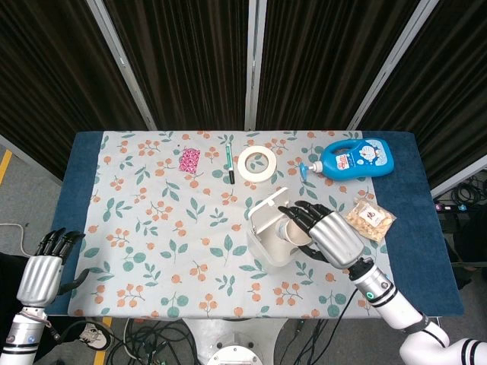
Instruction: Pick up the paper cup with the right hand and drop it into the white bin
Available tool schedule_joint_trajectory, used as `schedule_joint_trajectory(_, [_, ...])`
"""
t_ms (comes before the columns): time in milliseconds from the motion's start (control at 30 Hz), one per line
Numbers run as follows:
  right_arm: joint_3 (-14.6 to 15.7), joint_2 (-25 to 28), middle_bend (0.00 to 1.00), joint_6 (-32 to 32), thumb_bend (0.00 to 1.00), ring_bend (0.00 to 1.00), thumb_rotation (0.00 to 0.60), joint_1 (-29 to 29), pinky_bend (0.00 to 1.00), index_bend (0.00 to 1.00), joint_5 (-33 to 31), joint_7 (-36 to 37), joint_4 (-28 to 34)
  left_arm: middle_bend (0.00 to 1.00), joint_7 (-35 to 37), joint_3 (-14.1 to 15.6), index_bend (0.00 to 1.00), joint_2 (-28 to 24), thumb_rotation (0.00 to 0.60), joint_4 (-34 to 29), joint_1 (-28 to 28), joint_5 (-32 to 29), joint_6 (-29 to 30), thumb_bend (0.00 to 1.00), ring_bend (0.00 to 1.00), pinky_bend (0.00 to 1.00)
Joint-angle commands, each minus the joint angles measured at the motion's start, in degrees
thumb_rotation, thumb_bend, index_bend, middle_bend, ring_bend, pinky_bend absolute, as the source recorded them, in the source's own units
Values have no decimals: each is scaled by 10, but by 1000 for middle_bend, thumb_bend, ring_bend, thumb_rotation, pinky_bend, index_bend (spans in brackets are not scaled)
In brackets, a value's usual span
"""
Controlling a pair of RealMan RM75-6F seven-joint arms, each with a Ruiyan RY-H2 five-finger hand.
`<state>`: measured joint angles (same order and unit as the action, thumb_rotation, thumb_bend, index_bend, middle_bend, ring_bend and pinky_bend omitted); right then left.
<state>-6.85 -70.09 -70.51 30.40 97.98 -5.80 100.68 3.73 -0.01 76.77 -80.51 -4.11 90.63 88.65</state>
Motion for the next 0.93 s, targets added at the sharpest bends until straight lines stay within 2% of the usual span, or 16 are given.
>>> schedule_joint_trajectory(33, [4,5,21,-9,3,0,600,-1,57,0,6,13,1,182,0,0,203,1,600,1,-1,0,0,238,81,113])
schedule_joint_trajectory(200, [5,8,0,-67,0,0,600,-24,29,0,22,34,-15,182,0,0,203,0,600,0,-1,0,0,238,81,114])
schedule_joint_trajectory(333, [18,27,0,-127,0,0,600,-69,27,0,16,49,-37,182,-1,-1,203,1,600,0,0,-1,0,238,81,113])
schedule_joint_trajectory(467, [40,28,0,-180,0,0,600,-129,13,0,-14,72,-98,182,-3,-2,203,1,600,-1,0,0,2,238,81,113])
schedule_joint_trajectory(633, [80,5,0,-160,0,0,600,-192,4,0,-88,143,-218,182,-9,-7,203,0,600,-9,-1,4,11,238,81,113])
schedule_joint_trajectory(800, [89,-33,0,-156,0,0,600,-232,0,0,-123,154,-308,182,-24,-7,203,-10,600,-26,-3,7,11,238,81,113])
schedule_joint_trajectory(933, [86,-51,0,-152,0,0,600,-244,0,0,-130,161,-340,183,-32,-7,203,-15,600,-36,-1,10,16,238,81,113])
